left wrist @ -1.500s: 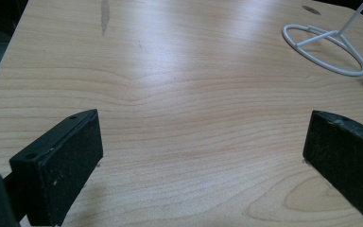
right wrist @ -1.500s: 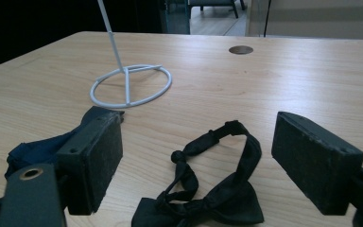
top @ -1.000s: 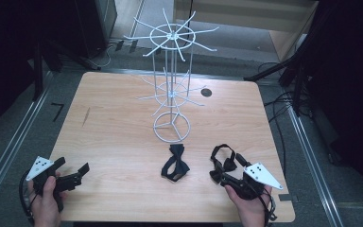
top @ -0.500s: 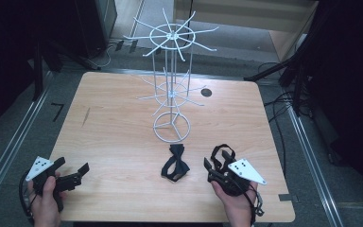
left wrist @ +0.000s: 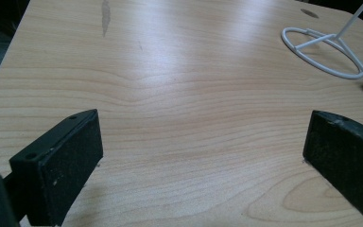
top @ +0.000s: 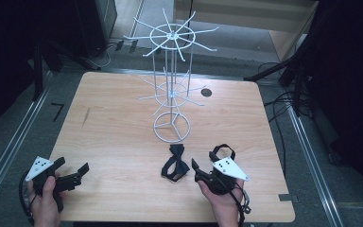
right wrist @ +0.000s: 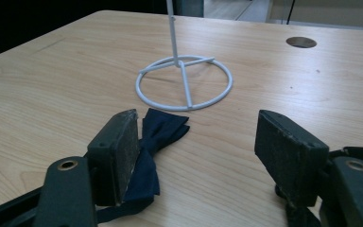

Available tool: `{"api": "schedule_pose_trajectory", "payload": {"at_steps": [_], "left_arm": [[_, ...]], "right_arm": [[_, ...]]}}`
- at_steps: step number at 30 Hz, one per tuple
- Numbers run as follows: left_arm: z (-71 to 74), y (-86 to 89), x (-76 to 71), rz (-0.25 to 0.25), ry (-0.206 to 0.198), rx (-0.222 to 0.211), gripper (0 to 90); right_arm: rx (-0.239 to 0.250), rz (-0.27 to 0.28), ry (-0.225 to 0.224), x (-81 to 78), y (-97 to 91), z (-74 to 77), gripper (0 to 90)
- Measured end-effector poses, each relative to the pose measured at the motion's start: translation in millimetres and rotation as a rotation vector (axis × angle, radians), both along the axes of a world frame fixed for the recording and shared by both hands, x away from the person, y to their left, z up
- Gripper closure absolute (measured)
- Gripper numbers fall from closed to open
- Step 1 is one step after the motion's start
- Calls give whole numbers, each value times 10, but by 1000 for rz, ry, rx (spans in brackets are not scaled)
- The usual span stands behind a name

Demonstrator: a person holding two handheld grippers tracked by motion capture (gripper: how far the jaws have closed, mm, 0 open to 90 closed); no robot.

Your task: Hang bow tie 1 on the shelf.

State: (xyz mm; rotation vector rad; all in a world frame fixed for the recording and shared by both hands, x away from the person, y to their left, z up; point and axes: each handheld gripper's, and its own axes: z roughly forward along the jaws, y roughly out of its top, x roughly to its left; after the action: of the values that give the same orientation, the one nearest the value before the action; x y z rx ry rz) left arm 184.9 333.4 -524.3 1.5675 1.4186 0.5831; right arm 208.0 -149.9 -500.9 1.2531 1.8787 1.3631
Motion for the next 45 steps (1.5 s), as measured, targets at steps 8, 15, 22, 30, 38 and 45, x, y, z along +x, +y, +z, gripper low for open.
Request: {"api": "schedule_pose_trajectory", "payload": {"at_steps": [8, 15, 22, 30, 38, 45], "left_arm": [[0, -2, 0, 0, 1, 0, 0], [0, 0, 0, 0, 0, 0, 0], [0, -1, 1, 0, 1, 0, 0], [0, -2, 1, 0, 1, 0, 0], [0, -1, 1, -2, 1, 0, 0], [0, -2, 3, -3, 3, 1, 0]], "right_arm": [[3, 0, 31, 39, 166, -51, 339], [-19, -2, 51, 75, 338, -114, 339], [-29, -3, 91, 116, 447, -181, 349], [-43, 2, 125, 129, 562, -256, 351], [-91, -7, 176, 170, 618, -370, 378], [-147, 8, 243, 193, 649, -433, 544]]}}
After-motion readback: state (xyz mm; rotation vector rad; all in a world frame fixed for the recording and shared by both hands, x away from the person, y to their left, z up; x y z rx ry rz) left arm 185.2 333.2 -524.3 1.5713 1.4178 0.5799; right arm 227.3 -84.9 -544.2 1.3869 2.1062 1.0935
